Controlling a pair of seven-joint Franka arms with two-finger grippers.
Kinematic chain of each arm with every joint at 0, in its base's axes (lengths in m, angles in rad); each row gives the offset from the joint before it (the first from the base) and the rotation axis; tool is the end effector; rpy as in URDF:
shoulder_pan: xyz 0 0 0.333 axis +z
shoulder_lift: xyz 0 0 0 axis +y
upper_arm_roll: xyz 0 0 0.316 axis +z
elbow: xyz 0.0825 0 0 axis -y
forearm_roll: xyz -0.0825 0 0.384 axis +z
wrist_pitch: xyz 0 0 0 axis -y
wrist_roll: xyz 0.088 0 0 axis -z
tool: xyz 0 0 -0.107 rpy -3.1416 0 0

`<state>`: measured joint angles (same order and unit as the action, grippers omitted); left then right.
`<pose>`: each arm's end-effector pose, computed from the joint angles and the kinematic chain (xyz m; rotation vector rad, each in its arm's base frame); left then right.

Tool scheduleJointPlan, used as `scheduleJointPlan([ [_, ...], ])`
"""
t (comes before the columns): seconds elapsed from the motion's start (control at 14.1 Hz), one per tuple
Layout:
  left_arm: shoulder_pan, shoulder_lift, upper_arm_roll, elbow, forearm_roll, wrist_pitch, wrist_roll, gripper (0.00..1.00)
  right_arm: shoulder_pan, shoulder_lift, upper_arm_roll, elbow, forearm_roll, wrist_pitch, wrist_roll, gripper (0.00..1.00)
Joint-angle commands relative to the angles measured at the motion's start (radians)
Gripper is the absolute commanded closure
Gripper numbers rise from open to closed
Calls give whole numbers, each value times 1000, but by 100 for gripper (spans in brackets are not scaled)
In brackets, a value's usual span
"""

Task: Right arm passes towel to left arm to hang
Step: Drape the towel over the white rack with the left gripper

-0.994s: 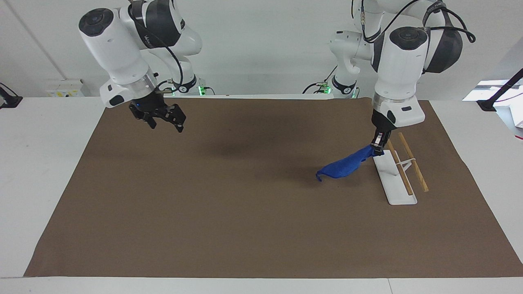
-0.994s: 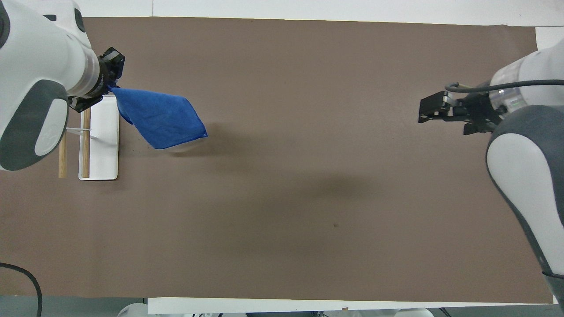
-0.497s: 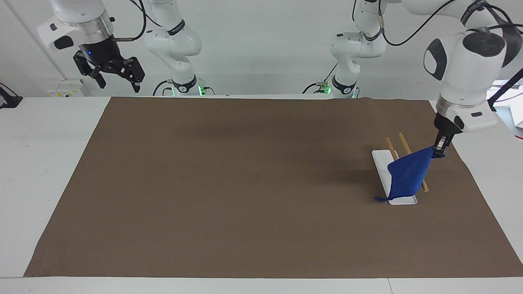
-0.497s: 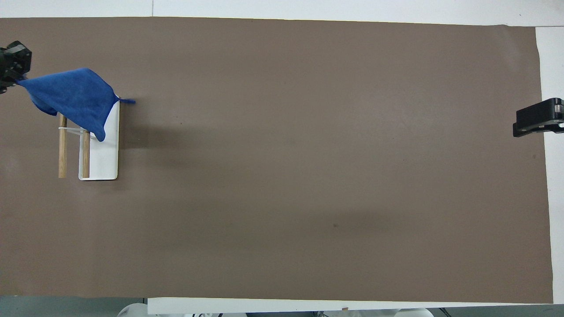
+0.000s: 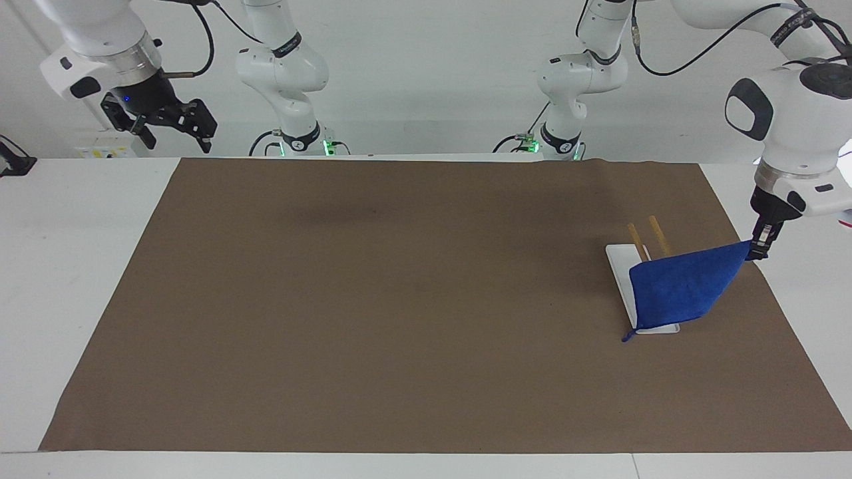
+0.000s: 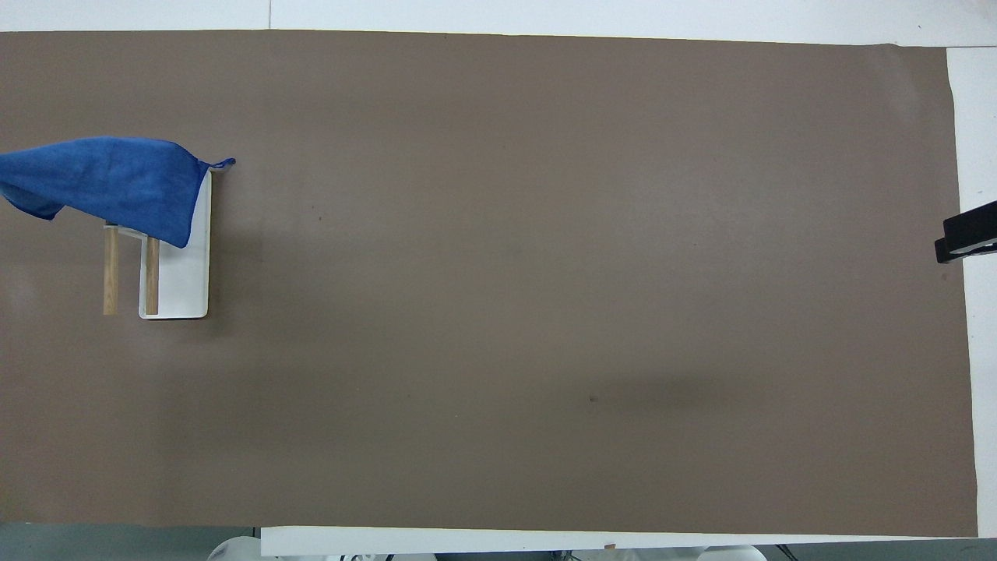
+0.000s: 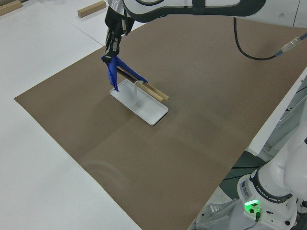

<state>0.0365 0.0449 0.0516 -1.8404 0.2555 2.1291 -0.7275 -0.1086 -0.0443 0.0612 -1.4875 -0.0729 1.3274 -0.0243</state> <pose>0.5957 0.0633 0.5235 -2.7787 -1.0237 -0.4539 0.5129 -0.0326 0.6669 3.0655 -0.0564 -0.1818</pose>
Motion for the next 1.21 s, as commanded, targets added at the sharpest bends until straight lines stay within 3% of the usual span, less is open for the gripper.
scheduleJointPlan([
  [0.0, 11, -83, -12, -86, 14, 23, 42, 100, 35, -25, -27, -43, -18, 24, -14, 0],
  [0.21, 29, -157, -12, -216, 14, 52, 105, 100, 49, 4, -35, -30, -18, 24, -16, 0],
  [0.35, 68, -192, -12, -313, 13, 160, 144, 100, 47, -6, -37, -28, -18, 26, -19, 0],
  [0.71, 88, -160, -12, -348, 13, 256, 137, 99, 46, -8, -37, -33, -4, 19, -20, 0],
  [0.78, 88, -146, -10, -353, 13, 255, 151, 92, 46, -9, -37, -33, -2, 16, -20, 0],
  [0.85, 94, -137, -12, -355, 13, 252, 155, 71, 43, -12, -37, -36, -2, 13, -20, 0],
  [0.92, 106, -128, -12, -355, 13, 253, 158, 36, 41, -14, -38, -37, -2, 12, -20, 0],
  [0.99, 112, -125, -12, -355, 13, 252, 158, 10, 38, -16, -40, -39, -2, 10, -20, 0],
  [1.06, 109, -125, -10, -352, 13, 243, 151, 0, 38, -16, -40, -39, -2, 9, -20, 0],
  [1.14, 105, -125, -12, -352, 13, 241, 151, 0, 38, -16, -40, -40, -2, 9, -17, 0],
])
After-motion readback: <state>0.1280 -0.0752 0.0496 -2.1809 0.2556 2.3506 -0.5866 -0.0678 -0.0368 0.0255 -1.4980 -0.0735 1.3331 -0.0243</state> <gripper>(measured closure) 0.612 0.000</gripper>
